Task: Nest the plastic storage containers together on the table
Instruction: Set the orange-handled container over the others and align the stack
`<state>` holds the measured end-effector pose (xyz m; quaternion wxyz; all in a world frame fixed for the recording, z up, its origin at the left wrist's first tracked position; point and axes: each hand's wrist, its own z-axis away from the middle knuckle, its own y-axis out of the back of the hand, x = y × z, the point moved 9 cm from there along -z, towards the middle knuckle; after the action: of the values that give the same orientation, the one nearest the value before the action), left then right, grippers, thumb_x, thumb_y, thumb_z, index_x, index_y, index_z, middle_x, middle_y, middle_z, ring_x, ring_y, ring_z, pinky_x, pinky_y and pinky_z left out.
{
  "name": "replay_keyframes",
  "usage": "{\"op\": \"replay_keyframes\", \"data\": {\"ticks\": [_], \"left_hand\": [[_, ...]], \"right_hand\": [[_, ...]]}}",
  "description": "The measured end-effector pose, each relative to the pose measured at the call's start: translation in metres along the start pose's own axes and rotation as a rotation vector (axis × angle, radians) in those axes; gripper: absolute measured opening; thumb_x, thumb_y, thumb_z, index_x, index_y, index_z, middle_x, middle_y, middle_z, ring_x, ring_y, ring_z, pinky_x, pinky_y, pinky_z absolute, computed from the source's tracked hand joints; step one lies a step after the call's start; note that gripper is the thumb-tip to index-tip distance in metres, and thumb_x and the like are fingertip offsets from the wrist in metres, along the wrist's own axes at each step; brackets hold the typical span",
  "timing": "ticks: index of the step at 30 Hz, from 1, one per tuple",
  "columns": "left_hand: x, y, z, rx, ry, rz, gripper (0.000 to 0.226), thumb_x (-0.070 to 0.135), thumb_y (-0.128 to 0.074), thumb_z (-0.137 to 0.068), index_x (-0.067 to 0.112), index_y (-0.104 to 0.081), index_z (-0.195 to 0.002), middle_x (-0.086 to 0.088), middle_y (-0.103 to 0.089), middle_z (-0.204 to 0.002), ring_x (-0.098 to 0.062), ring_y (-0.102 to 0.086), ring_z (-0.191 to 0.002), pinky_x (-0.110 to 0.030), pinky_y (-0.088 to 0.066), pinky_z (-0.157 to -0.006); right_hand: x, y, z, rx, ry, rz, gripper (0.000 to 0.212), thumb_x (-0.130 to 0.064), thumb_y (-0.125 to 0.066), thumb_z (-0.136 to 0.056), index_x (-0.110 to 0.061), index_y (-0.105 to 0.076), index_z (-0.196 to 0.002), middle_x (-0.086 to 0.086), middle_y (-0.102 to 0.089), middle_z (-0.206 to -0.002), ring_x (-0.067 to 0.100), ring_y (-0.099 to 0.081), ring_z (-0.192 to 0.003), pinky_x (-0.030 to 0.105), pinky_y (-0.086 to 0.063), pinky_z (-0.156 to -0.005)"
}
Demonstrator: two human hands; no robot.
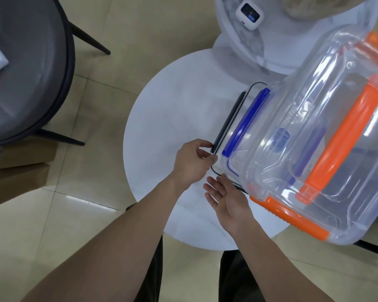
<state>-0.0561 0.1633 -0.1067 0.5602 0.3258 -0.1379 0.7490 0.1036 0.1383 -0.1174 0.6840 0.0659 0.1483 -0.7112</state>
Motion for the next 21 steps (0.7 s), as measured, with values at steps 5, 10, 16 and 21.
{"op": "replay_keyframes", "data": {"ticks": [5,10,16,21], "left_hand": [[-0.008,-0.013,0.006,-0.018,-0.004,-0.005,0.038,0.019,-0.073,-0.089,0.02,-0.065,-0.126,-0.01,-0.077,-0.099,-0.027,-0.074,-0.086,-0.046,-0.062,-0.082],[-0.019,-0.033,0.015,-0.043,0.007,-0.003,0.041,0.019,-0.073,-0.089,0.02,-0.063,-0.129,-0.006,-0.074,-0.094,-0.024,-0.073,-0.086,-0.041,-0.061,-0.086],[-0.032,-0.063,0.024,-0.084,0.03,0.01,0.043,0.022,-0.074,-0.089,0.022,-0.059,-0.129,0.001,-0.071,-0.091,-0.022,-0.073,-0.086,-0.033,-0.062,-0.076],[-0.041,-0.093,0.03,-0.119,0.068,0.023,0.044,0.022,-0.076,-0.087,0.021,-0.058,-0.127,0.003,-0.068,-0.089,-0.023,-0.072,-0.088,-0.04,-0.063,-0.081]], "right_hand": [[0.001,0.02,0.001,0.0,0.018,0.029,0.042,-0.021,-0.042,-0.103,-0.004,-0.044,-0.143,0.02,-0.058,-0.137,0.027,-0.064,-0.105,0.042,-0.044,-0.101],[0.006,0.05,0.002,0.003,0.001,0.002,0.042,-0.019,-0.032,-0.106,-0.004,-0.042,-0.144,0.019,-0.056,-0.139,0.025,-0.064,-0.107,0.042,-0.042,-0.103],[0.007,0.086,-0.01,0.023,-0.036,-0.012,0.031,-0.019,-0.031,-0.106,-0.01,-0.059,-0.117,0.008,-0.065,-0.116,0.019,-0.069,-0.097,0.032,-0.049,-0.089],[0.006,0.135,-0.02,0.09,-0.04,-0.069,0.024,-0.017,-0.045,-0.103,-0.007,-0.064,-0.113,0.012,-0.077,-0.105,0.022,-0.075,-0.094,0.026,-0.06,-0.065]]}}
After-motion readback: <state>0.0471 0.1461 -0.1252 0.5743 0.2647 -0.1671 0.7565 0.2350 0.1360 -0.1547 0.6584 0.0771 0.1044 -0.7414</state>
